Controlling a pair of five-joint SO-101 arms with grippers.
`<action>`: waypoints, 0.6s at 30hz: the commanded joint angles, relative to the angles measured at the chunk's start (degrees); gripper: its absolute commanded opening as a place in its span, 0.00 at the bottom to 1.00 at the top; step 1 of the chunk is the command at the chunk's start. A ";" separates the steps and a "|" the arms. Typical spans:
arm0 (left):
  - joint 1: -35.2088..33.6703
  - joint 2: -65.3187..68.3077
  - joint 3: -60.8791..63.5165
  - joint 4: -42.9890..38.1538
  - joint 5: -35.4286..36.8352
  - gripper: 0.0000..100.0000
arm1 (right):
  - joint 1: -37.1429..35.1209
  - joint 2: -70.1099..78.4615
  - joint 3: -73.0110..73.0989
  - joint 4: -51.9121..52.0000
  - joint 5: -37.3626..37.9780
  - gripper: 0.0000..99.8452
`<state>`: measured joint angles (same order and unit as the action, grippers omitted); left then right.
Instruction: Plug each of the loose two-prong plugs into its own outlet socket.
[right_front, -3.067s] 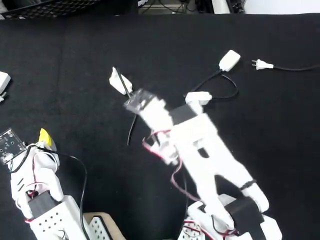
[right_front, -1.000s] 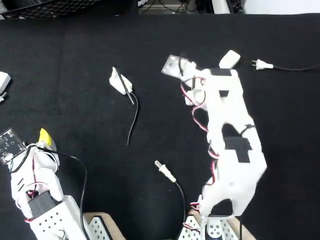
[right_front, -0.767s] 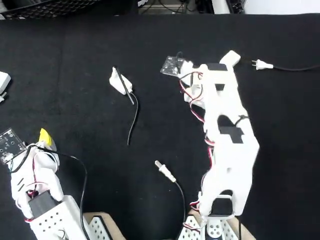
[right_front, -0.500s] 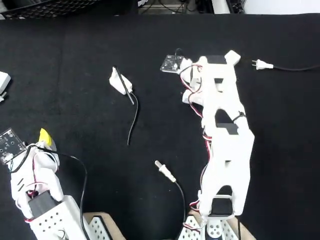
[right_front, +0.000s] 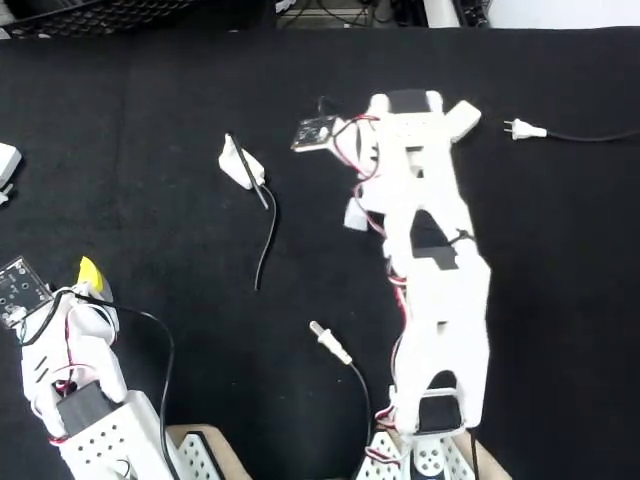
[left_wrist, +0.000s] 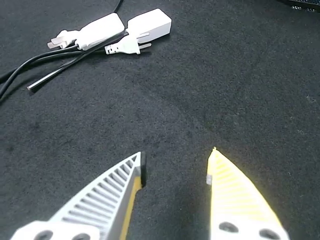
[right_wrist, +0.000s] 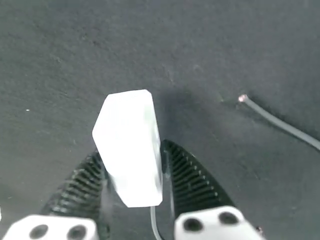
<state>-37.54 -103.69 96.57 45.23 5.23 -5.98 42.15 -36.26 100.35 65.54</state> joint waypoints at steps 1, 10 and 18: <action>-0.40 -0.26 0.75 0.26 0.00 0.22 | -2.29 -0.31 -1.01 0.62 0.70 0.01; -0.40 -0.26 0.75 0.26 0.00 0.22 | -11.43 -0.57 16.84 0.53 12.31 0.01; -0.40 -0.26 0.75 0.26 0.00 0.22 | -21.01 -0.31 17.54 0.44 12.04 0.01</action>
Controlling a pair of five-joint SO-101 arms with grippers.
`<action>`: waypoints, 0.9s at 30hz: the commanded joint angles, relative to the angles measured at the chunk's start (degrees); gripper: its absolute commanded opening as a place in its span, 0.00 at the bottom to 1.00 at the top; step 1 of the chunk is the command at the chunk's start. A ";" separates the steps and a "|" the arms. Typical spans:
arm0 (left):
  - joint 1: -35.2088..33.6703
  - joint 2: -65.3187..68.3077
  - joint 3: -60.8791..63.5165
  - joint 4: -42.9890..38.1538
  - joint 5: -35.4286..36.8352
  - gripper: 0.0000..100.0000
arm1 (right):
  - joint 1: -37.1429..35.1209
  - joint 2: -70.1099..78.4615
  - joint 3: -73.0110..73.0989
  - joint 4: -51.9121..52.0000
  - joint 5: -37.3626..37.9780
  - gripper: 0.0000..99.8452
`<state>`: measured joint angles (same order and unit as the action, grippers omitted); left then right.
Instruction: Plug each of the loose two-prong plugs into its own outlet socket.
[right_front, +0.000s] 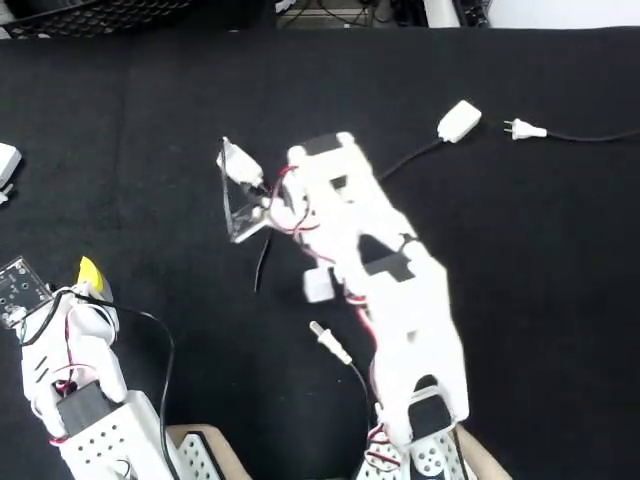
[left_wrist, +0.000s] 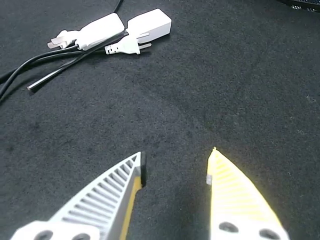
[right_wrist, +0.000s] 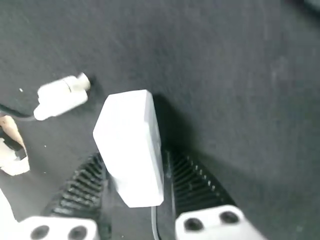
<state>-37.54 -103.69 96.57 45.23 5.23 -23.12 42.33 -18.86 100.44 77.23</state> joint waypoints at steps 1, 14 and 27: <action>-0.40 -0.26 0.75 0.26 0.00 0.22 | -5.27 -0.40 0.13 0.26 0.00 0.01; -0.40 -0.26 0.75 0.26 0.00 0.22 | -8.70 -0.31 0.57 -5.36 -5.54 0.20; -0.40 -0.26 0.75 0.26 0.00 0.22 | -8.26 -0.48 -3.56 -3.69 -5.36 0.32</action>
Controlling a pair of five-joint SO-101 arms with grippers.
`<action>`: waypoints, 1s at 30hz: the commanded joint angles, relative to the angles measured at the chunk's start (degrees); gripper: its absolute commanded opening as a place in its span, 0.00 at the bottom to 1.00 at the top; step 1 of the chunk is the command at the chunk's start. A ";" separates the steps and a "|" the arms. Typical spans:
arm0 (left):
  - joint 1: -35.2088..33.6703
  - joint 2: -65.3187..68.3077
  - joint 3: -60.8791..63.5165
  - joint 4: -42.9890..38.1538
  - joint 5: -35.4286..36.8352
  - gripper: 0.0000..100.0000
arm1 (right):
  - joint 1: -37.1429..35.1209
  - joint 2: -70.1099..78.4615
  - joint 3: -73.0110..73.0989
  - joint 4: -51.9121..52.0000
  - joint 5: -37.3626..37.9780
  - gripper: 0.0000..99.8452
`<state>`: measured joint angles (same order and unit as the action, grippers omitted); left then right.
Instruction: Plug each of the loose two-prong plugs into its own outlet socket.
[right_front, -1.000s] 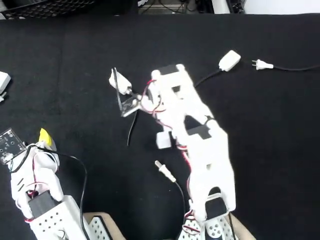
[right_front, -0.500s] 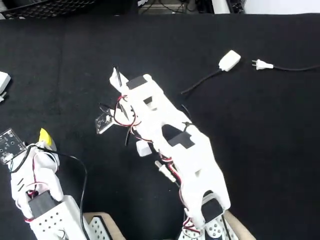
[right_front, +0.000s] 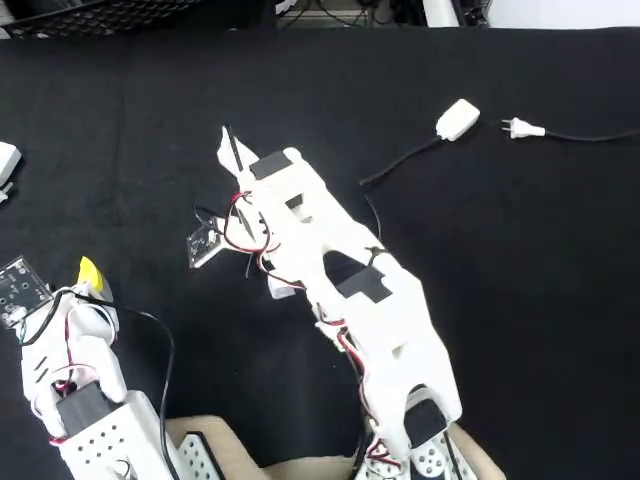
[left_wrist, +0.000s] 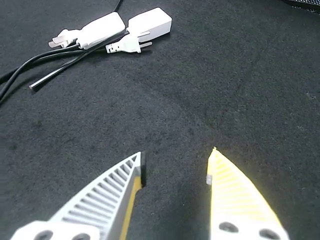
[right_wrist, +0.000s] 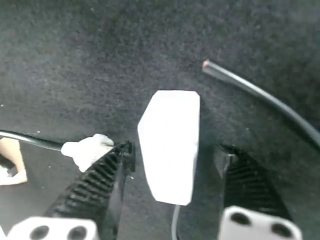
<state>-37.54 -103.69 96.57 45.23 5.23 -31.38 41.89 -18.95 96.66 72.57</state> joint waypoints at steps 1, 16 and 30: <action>-0.40 -0.26 0.75 0.26 0.00 0.22 | 0.00 -0.04 -4.53 1.32 -0.70 0.32; -0.40 -0.26 0.75 0.26 0.00 0.22 | 3.96 -0.66 -2.59 4.48 -0.70 0.32; -0.40 -0.26 0.75 0.26 0.00 0.22 | 20.57 -7.52 -4.18 2.46 2.99 0.32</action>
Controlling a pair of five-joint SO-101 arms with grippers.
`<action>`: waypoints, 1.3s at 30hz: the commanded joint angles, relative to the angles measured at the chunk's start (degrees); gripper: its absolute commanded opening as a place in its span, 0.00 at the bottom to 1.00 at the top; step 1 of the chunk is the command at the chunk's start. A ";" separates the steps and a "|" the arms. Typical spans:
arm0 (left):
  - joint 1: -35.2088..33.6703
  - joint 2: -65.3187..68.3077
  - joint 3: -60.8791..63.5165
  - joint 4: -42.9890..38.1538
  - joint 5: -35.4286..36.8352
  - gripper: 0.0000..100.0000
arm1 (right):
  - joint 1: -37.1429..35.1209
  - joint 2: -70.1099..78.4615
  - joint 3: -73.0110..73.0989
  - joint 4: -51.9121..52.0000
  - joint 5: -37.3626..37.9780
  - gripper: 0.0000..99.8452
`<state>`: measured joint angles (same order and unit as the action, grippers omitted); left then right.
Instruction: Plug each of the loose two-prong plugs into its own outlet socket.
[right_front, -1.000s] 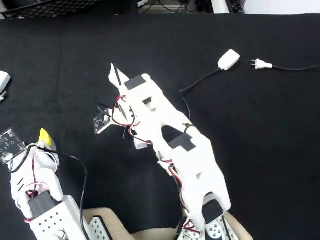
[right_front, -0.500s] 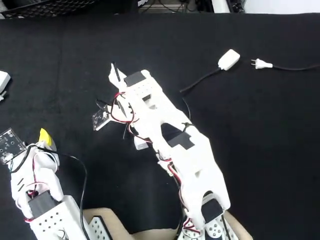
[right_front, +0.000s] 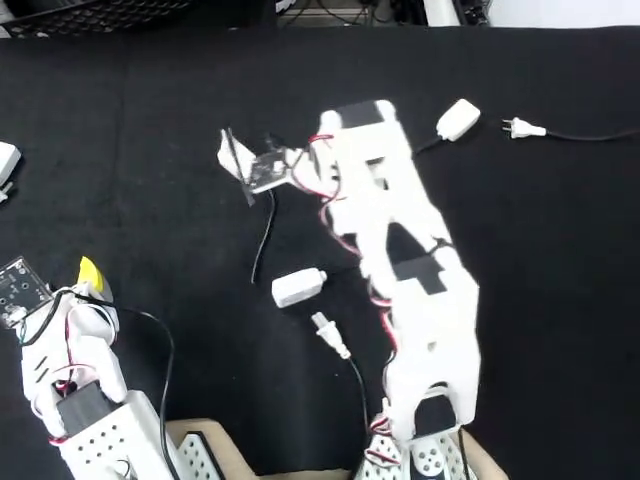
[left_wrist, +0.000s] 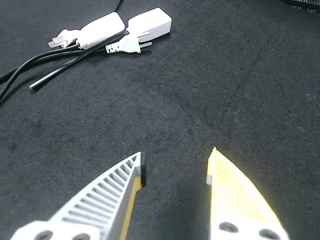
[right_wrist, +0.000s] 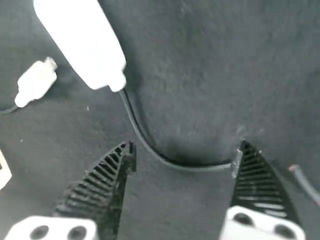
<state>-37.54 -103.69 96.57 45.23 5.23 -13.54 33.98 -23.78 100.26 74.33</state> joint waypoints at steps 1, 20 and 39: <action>-0.40 -0.26 0.75 0.26 0.00 0.22 | 3.34 2.15 1.19 -1.67 1.23 0.32; -0.40 -0.26 0.75 0.26 0.00 0.22 | -7.21 -22.73 18.24 0.97 1.14 0.27; -0.40 -0.26 0.75 0.26 0.00 0.22 | -24.53 -30.99 47.34 -16.44 -2.55 0.09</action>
<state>-37.54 -103.69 96.57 45.23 5.23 -36.57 5.49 22.90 88.57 74.59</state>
